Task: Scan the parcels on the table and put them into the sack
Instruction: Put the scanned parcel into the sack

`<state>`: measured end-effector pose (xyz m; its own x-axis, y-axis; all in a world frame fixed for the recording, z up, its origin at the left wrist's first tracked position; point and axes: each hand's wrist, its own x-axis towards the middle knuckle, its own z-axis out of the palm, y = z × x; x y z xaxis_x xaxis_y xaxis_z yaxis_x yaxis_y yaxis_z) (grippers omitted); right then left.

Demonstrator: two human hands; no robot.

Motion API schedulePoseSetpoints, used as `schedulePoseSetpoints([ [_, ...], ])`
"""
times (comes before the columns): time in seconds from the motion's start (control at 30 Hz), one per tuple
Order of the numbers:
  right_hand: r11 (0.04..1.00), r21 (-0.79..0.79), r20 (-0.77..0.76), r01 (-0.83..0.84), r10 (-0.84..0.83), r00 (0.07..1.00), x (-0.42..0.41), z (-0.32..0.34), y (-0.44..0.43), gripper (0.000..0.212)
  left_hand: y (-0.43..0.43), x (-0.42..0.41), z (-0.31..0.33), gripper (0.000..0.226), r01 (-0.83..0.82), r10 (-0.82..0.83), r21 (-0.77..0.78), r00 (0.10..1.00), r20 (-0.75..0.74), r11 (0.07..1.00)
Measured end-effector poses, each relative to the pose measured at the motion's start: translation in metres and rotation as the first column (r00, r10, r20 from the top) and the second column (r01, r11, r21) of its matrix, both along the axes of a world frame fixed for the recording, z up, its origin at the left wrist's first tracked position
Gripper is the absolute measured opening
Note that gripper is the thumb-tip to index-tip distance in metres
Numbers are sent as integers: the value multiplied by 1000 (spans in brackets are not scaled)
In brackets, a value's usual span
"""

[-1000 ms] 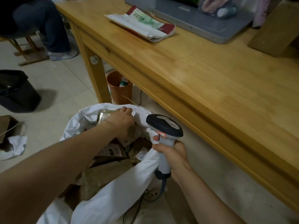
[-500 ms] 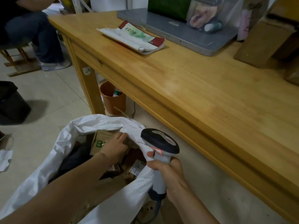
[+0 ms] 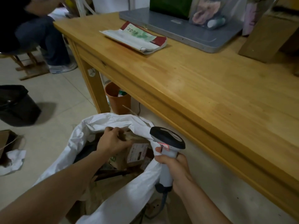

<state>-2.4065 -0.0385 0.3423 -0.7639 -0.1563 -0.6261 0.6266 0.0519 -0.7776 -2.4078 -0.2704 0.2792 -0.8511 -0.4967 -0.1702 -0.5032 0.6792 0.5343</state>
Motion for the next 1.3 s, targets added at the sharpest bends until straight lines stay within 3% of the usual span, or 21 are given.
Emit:
schedulePoseSetpoints([
  [0.17, 999, 19, -18, -26, 26, 1000, 13, 6, 4, 39, 23, 2, -23, 91, -222, 197, 149, 966, 167, 964],
  [0.27, 999, 10, -16, -52, 52, 999, 18, 9, 9, 40, 33, -11, -27, 85, -399, 363, 137, 904, 226, 907],
  [0.37, 999, -1, -5, -50, 50, 999, 17, 11, 14, 38, 41, -20, -18, 79, -452, 421, 163, 886, 193, 877],
  [0.5, 998, 38, -3, -58, 59, 998, 16, 12, 12, 39, 29, 3, -10, 68, -383, 375, 249, 923, 83, 890],
  [0.6, 993, 76, 6, -85, 85, 996, 20, 11, 3, 31, -10, 53, -8, 43, -328, 328, 64, 945, 17, 943],
  [0.67, 986, 100, 13, -134, 133, 991, 29, 11, -8, 29, -41, 96, -10, 31, -408, 415, -115, 909, 46, 906],
  [0.77, 971, 128, 13, -203, 203, 979, 43, 13, -26, 23, -71, 148, -13, 42, -505, 570, -301, 799, 190, 809],
  [0.87, 947, 220, 1, -234, 240, 971, 53, 11, -41, 28, -85, 175, -13, 76, -715, 699, -111, 618, 361, 690],
  [0.9, 940, 245, 0, -238, 245, 969, 56, 11, -44, 31, -89, 181, -14, 85, -740, 674, -12, 605, 423, 672],
  [0.97, 927, 294, -8, -234, 247, 969, 59, 13, -49, 32, -93, 189, -8, 74, -676, 545, 167, 694, 471, 717],
  [1.03, 912, 348, -25, -217, 240, 971, 57, 20, -58, 29, -103, 189, 8, 57, -644, 526, 264, 750, 400, 718],
  [1.1, 902, 388, -84, -190, 241, 967, 50, 37, -71, 16, -119, 185, 34, 51, -659, 597, 257, 751, 283, 707],
  [1.2, 919, 365, -221, -151, 243, 945, 39, 66, -92, 28, -157, 188, 83, 46, -659, 647, 208, 751, 133, 722],
  [1.3, 958, 282, -346, -55, 155, 925, 37, 84, -104, 26, -188, 203, 101, 38, -673, 684, 232, 728, 38, 703],
])
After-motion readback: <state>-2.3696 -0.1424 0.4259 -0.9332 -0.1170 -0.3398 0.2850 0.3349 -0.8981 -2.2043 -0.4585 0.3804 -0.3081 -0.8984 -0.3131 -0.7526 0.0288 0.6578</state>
